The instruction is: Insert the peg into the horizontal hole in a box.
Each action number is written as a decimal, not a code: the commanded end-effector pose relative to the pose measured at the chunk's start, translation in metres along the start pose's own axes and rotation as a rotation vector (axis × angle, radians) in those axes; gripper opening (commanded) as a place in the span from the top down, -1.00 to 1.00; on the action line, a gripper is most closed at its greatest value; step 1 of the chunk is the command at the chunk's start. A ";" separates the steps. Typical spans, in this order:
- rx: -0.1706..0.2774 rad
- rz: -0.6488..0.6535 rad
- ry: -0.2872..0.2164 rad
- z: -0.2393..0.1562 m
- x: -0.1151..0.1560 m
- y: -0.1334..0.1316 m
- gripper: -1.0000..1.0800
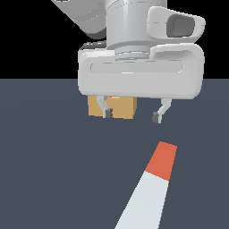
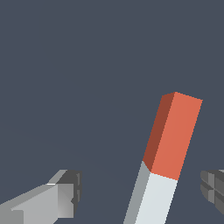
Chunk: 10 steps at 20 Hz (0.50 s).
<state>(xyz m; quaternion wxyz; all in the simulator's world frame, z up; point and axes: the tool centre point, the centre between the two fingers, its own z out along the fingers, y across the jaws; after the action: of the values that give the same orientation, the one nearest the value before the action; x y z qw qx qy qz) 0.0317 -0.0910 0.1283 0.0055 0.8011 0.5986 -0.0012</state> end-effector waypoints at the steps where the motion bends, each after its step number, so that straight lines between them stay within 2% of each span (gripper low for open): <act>1: 0.002 0.075 0.000 0.015 -0.023 0.013 -0.92; 10: 0.007 0.259 0.005 0.053 -0.081 0.036 -0.92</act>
<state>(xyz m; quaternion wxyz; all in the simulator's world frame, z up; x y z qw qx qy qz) 0.0428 -0.1719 0.0808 0.0014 0.8659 0.5003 -0.0011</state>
